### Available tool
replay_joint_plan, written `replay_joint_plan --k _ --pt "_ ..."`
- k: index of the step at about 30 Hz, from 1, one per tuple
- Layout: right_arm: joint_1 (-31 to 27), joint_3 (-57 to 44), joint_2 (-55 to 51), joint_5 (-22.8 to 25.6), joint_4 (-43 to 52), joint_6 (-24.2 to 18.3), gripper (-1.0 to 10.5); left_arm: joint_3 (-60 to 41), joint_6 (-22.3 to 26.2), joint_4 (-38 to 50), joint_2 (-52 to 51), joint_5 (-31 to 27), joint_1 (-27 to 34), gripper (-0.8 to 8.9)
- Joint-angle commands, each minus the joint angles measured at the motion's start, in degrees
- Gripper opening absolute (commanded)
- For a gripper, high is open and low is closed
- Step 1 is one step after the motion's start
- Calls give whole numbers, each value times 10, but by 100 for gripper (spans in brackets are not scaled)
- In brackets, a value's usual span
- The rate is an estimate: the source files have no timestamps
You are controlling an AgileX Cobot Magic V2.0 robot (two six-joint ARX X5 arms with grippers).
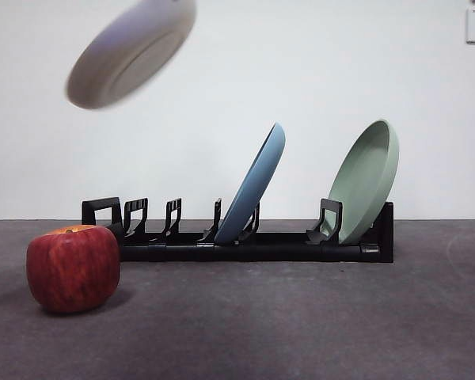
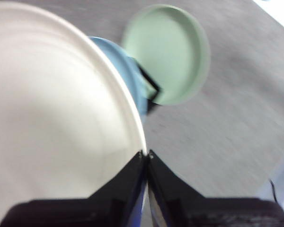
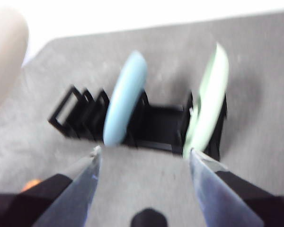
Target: Take the yellow plate from the plate rack,put the plate on the table,take the apple from the table,put the apple in the plate
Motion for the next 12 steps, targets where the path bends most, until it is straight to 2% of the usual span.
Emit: replay_joint_plan --k 1,3,6,7,12 --pt "0 43 17 2 3 2 315 0 32 -26 -25 -1 -44 -8" --pt "0 87 36 2 3 2 315 0 35 -40 -33 -23 -102 -8" --pt "0 162 66 1 1 2 315 -7 35 -51 -25 -125 -203 -8" --pt "0 184 75 1 -1 2 315 -16 30 -45 -20 -143 -231 -8" --pt "0 268 110 1 -27 2 315 -75 14 -7 -10 -182 -308 -8"
